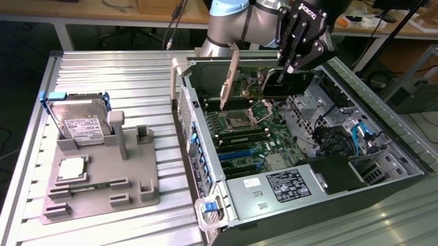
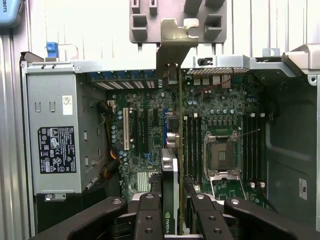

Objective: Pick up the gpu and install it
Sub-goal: 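Insert the gpu into the slot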

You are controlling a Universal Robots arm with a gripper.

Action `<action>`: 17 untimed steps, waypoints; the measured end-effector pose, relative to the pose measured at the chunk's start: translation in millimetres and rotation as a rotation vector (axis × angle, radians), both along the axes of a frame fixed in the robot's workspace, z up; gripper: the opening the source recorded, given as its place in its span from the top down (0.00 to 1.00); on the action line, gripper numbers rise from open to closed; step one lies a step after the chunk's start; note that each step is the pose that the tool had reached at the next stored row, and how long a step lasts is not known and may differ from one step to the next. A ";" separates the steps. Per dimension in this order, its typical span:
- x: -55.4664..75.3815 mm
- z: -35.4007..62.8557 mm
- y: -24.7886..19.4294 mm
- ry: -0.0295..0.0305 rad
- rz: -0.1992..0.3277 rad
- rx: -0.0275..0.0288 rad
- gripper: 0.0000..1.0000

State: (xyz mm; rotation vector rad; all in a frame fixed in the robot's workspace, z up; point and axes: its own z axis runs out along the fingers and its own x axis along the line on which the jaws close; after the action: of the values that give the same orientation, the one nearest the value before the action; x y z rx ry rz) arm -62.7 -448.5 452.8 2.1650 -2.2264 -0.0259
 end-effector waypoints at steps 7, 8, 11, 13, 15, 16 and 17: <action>0.0 -2.4 0.0 -0.0001 0.000 0.0006 0.73; -0.1 -3.1 0.0 -0.0001 0.000 0.0008 0.73; -0.1 -5.5 0.0 -0.0001 0.000 0.0013 0.73; 0.0 -8.0 0.0 -0.0001 0.000 0.0015 0.73; 0.0 -9.9 0.0 0.0000 0.000 0.0015 0.73; 0.0 -10.9 0.0 0.0000 0.000 0.0014 0.73; -0.1 -11.7 0.0 0.0000 0.000 0.0014 0.73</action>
State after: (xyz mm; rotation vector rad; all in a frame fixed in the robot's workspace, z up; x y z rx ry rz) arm -62.8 -448.5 441.1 2.1657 -2.2271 -0.0274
